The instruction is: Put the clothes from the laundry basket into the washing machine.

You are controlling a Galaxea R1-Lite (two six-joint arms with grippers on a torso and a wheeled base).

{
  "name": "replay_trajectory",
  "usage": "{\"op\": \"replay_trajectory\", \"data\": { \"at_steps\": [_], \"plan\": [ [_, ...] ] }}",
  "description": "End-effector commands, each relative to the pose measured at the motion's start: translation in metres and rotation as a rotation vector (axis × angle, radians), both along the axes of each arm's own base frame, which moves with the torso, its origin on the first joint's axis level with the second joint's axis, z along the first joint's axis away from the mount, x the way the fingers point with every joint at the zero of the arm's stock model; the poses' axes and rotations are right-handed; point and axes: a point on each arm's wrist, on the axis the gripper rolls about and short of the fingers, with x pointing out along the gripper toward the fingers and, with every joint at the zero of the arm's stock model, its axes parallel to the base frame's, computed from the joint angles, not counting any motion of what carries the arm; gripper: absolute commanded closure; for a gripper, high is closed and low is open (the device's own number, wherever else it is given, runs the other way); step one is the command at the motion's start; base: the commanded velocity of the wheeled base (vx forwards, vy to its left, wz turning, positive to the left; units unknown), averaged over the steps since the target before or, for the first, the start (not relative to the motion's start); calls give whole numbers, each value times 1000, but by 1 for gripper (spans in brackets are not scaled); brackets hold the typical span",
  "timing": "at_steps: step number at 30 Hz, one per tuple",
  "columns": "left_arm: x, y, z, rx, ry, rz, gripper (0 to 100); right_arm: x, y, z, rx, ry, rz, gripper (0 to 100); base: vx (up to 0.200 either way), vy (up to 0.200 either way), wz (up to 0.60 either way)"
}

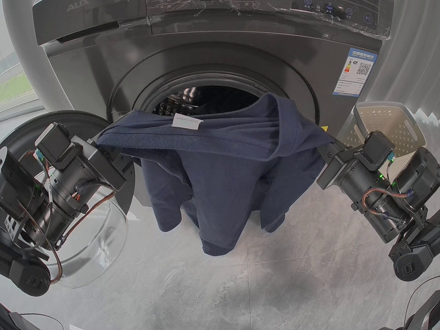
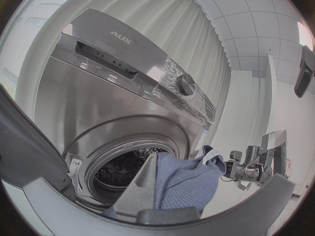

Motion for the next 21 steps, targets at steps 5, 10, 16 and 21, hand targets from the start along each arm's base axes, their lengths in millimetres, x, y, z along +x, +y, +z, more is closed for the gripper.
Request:
{"op": "replay_trajectory", "data": {
  "at_steps": [5, 10, 16, 21],
  "plan": [
    [-5, -21, -9, 19, 34, -88, 100, -7, 3, -9, -20, 35, 31, 100, 0, 0, 0],
    [-10, -35, -21, 53, 69, -152, 100, -19, 21, -27, -35, 114, 131, 100, 0, 0, 0],
    [-6, -45, -28, 85, 74, -159, 100, -18, 58, -85, -152, 283, 227, 0, 0, 0, 0],
    [-5, -45, -13, 51, 21, -155, 100, -7, 80, -122, -230, 353, 254, 0, 0, 0, 0]
  ]
}}
